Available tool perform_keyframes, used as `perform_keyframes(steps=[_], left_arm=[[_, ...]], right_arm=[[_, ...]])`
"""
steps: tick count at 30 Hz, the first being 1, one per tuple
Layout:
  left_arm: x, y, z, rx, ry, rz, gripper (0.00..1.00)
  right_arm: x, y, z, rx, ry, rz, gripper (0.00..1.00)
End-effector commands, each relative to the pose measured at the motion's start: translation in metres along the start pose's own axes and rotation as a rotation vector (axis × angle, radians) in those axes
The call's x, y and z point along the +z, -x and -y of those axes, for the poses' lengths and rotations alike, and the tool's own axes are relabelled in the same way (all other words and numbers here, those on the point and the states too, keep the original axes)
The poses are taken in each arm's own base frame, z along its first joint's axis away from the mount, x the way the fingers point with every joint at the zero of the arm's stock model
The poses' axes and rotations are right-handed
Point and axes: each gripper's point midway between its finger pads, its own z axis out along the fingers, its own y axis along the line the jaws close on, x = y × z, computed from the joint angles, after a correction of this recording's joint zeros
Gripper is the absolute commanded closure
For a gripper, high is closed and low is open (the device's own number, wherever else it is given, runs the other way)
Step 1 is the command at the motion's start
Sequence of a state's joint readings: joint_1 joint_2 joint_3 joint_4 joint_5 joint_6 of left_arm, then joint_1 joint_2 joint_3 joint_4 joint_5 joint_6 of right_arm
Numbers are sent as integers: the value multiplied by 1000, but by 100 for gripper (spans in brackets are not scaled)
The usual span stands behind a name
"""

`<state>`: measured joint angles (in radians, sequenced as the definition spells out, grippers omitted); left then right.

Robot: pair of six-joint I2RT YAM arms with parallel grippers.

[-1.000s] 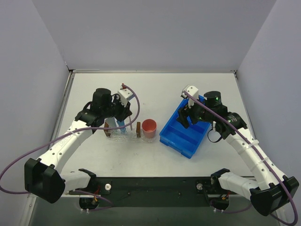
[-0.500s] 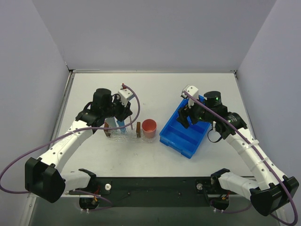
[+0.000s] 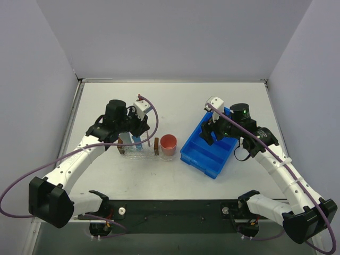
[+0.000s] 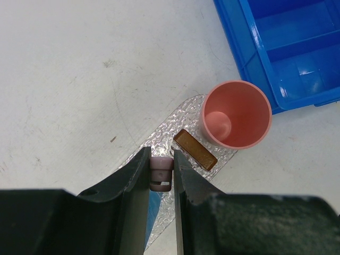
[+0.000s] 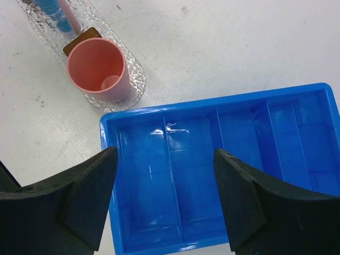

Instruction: Prepare toiletry sets of a toothbrush and toothpaste on the tray

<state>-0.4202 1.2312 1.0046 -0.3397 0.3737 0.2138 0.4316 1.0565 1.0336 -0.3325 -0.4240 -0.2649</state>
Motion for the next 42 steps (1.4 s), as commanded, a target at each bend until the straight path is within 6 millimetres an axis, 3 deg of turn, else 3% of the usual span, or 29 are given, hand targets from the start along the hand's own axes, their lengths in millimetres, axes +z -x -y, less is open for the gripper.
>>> perform_keyframes(steps=[1, 42], left_arm=[[3, 7, 3, 9, -22, 29, 100], [6, 2, 7, -10, -55, -16, 100]], right_arm=[[-1, 8, 1, -7, 1, 42, 32], [1, 5, 2, 2, -3, 37, 32]])
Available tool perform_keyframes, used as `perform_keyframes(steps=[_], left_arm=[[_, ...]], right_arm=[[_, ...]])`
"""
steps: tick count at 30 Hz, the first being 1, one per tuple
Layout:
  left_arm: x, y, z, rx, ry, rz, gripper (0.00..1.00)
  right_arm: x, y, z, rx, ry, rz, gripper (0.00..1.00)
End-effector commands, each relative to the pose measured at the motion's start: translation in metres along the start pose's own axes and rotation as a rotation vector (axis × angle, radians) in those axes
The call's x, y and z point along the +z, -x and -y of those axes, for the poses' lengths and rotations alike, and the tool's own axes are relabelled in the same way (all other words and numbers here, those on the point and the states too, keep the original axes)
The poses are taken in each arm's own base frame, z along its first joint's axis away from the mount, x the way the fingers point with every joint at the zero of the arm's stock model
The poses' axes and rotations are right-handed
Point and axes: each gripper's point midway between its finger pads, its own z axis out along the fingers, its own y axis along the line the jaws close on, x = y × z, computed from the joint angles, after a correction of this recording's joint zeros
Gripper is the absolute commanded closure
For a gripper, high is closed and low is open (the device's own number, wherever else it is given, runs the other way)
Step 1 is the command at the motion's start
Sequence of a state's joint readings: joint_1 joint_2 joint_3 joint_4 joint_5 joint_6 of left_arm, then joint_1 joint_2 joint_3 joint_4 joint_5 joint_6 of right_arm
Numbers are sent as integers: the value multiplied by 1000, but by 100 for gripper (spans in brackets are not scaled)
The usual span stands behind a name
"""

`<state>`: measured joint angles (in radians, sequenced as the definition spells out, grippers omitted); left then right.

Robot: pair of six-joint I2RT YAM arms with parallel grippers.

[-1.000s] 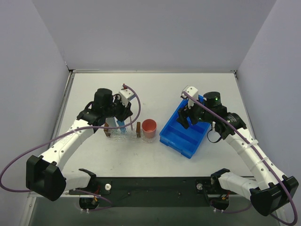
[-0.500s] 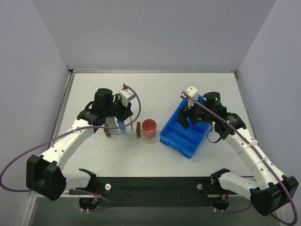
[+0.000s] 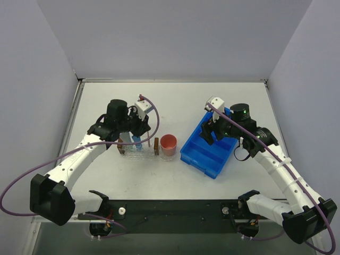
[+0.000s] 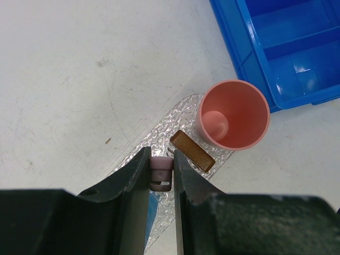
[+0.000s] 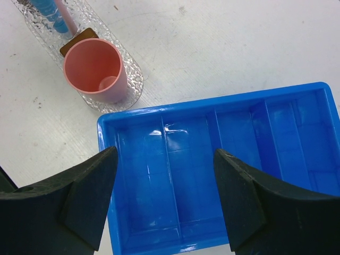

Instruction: Prepare toiletry sets of a toothbrush and toothpaste on the tray

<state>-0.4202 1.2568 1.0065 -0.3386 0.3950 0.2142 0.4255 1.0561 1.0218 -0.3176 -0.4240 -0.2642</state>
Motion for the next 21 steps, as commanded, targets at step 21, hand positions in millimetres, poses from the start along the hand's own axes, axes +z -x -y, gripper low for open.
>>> perform_keyframes(steps=[21], left_arm=[[-5, 10, 2, 13, -10, -6, 100]], right_arm=[[2, 6, -1, 7, 11, 29, 32]])
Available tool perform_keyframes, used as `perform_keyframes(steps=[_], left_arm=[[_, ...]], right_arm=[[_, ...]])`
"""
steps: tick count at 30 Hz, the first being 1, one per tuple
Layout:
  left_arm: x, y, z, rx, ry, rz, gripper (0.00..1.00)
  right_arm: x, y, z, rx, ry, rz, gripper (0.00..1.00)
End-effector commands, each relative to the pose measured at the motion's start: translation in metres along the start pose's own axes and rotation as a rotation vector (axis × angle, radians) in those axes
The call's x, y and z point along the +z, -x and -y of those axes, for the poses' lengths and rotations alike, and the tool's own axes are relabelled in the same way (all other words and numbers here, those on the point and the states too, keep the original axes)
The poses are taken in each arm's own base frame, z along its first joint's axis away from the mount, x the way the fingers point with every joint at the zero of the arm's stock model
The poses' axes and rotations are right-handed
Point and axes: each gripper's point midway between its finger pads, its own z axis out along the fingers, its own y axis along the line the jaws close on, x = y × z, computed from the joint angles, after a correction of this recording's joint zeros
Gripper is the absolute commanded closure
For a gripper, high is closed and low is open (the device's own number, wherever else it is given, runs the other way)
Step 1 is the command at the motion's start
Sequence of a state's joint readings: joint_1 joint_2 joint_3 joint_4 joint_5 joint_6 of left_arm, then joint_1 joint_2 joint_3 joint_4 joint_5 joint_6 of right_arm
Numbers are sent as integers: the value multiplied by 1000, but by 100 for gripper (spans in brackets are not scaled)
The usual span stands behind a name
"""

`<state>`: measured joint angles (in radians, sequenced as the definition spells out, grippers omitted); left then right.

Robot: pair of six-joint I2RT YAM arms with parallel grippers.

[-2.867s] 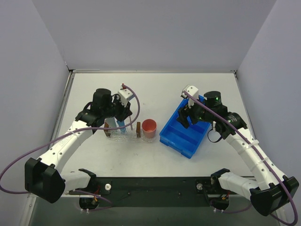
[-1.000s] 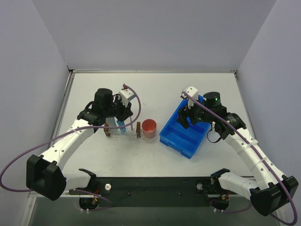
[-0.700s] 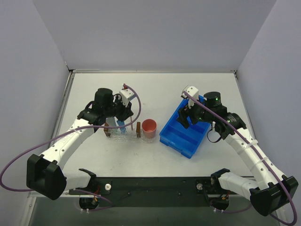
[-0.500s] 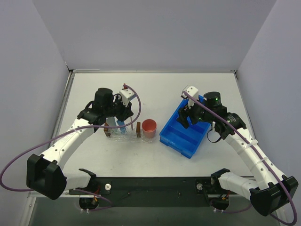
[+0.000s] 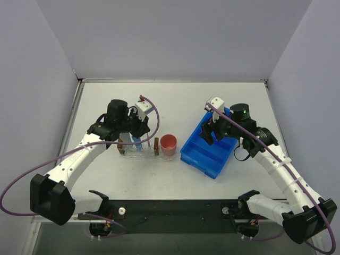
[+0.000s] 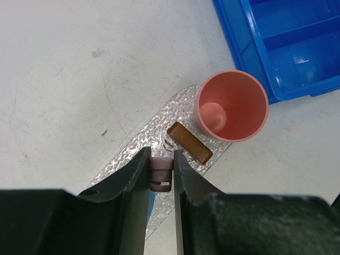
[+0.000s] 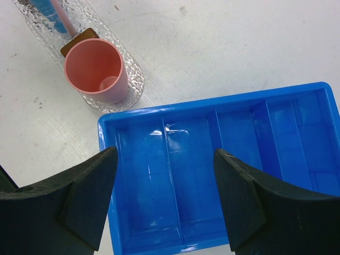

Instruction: Prepare toiletry sets of a toothbrush and toothpaste on the tray

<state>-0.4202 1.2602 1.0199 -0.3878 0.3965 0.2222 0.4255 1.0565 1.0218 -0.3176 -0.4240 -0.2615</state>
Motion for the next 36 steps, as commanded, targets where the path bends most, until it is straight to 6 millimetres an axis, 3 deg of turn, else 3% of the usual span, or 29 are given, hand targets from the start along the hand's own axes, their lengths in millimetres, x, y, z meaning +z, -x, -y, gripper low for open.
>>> perform_keyframes(steps=[1, 15, 23, 36], left_arm=[[-3, 17, -1, 22, 0, 31, 100], [6, 10, -5, 32, -1, 5, 100], [10, 11, -7, 35, -1, 4, 89], [14, 11, -11, 43, 12, 0, 87]], right_arm=[[2, 6, 0, 5, 11, 29, 32], [0, 5, 0, 1, 6, 30, 32], [0, 4, 0, 3, 5, 30, 33], [-1, 4, 2, 3, 1, 29, 32]])
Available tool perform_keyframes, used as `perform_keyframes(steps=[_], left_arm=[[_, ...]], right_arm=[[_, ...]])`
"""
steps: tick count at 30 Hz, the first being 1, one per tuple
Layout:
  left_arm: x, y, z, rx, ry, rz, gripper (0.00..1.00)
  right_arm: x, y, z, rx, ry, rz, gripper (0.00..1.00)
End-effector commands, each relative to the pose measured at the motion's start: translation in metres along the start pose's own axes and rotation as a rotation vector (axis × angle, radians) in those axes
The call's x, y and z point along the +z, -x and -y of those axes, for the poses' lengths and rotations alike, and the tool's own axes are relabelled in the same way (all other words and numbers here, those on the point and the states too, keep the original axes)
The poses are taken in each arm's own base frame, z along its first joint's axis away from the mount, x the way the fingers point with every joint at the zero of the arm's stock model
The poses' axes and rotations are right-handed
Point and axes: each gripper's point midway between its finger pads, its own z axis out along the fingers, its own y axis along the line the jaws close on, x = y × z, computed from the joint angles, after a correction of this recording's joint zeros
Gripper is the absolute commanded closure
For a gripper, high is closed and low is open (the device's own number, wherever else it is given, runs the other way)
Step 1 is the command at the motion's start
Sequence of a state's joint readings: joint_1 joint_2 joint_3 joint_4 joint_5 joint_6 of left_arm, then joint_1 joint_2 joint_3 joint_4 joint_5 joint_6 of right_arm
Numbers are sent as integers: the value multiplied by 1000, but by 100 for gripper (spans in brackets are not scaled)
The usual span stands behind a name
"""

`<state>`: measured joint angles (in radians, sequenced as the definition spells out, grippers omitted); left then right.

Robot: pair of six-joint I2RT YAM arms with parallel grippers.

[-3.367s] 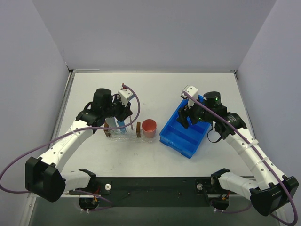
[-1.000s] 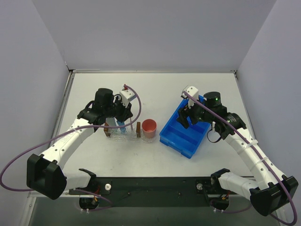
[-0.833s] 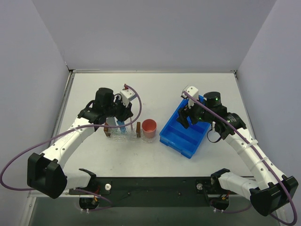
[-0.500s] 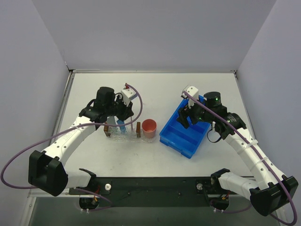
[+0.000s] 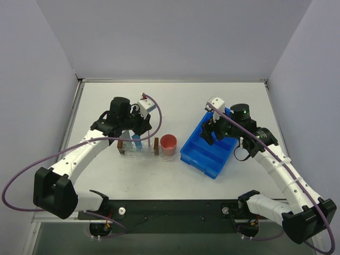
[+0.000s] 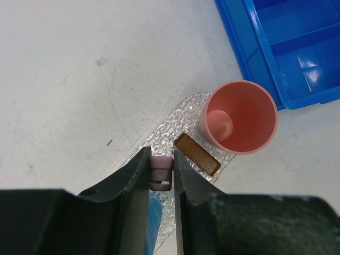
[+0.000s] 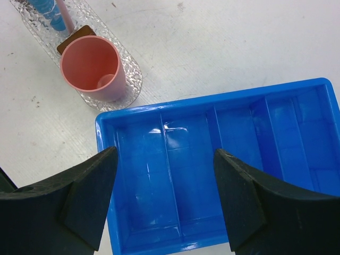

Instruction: Prepare toiletry sets of a toothbrush and toothpaste on the tray

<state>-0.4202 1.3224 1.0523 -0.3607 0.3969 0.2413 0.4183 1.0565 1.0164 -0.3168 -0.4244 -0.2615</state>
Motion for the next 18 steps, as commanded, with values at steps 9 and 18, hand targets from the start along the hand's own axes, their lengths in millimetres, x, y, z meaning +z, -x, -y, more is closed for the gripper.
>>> perform_keyframes(steps=[9, 18], left_arm=[[-1, 5, -6, 36, 25, 3, 80], [-1, 6, -6, 41, 27, 4, 66]], right_arm=[[-1, 7, 0, 1, 6, 34, 32], [-2, 8, 1, 0, 4, 38, 32]])
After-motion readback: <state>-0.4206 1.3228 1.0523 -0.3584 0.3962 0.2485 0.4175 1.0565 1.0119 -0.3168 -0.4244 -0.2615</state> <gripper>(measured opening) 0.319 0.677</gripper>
